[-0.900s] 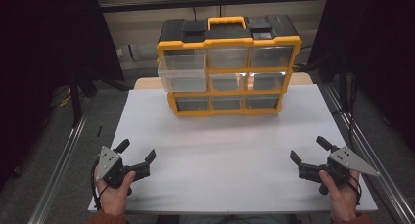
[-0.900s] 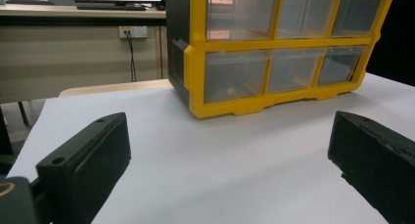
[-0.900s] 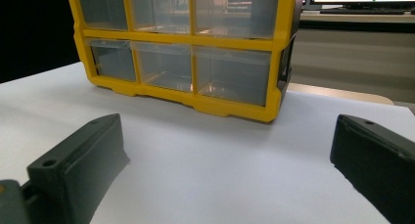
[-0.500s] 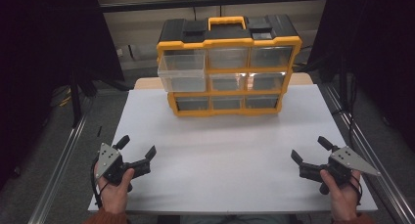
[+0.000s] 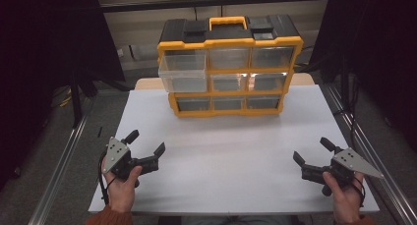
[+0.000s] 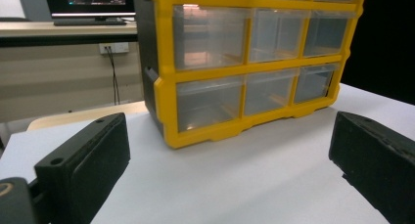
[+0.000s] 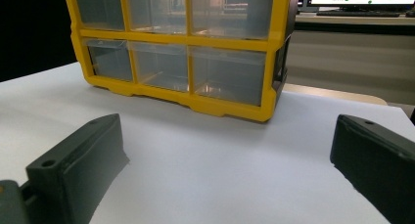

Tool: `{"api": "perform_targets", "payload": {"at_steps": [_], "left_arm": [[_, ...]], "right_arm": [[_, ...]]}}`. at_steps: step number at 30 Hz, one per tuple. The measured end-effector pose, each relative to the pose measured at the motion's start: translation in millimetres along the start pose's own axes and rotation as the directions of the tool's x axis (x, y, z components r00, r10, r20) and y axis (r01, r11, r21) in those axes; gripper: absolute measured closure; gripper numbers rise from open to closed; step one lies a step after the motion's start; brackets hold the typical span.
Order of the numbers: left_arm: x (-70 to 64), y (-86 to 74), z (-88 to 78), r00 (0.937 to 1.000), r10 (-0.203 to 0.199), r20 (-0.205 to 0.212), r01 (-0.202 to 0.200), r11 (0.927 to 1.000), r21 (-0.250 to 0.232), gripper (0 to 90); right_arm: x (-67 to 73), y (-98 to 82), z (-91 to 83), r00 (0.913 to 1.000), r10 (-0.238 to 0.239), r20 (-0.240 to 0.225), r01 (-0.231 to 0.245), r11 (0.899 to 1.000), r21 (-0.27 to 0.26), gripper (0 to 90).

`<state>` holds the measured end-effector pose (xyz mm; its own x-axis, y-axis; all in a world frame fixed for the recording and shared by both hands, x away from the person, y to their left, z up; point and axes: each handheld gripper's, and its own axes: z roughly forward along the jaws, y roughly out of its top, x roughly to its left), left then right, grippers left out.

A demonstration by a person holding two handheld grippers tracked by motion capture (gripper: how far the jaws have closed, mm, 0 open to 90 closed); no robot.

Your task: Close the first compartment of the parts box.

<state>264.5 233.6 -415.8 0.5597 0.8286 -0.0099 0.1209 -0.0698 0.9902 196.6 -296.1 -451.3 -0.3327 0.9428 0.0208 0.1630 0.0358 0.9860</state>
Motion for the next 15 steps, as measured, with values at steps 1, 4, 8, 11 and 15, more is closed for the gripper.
{"api": "perform_targets", "payload": {"at_steps": [1,4,8,11,15], "left_arm": [[-0.6,1.1,0.2,0.9999,0.016,-0.004,-0.016,0.9998,0.009,2.3],[-3.1,3.2,1.6,0.9994,0.025,0.024,-0.025,0.9997,0.006,2.5],[-4.0,8.0,1.8,0.9983,0.023,0.054,-0.022,0.9997,-0.007,3.5],[-4.0,13.0,2.0,0.9979,0.028,0.058,-0.027,0.9995,-0.017,3.5],[-6.4,20.4,4.1,0.9967,0.021,0.078,-0.018,0.9991,-0.038,3.5]], "right_arm": [[0.1,0.1,0.3,1.0,0.0,-0.002,0.0,1.0,0.0,0.0],[0.6,-0.1,1.6,1.0,0.008,0.001,-0.008,1.0,-0.002,0.0],[0.7,-0.2,2.7,1.0,0.007,0.001,-0.007,1.0,0.004,0.0],[1.2,0.0,4.0,1.0,0.005,-0.003,-0.005,1.0,0.004,0.0],[1.3,0.0,6.6,0.9999,0.008,-0.01,-0.008,1.0,0.007,0.0]]}}
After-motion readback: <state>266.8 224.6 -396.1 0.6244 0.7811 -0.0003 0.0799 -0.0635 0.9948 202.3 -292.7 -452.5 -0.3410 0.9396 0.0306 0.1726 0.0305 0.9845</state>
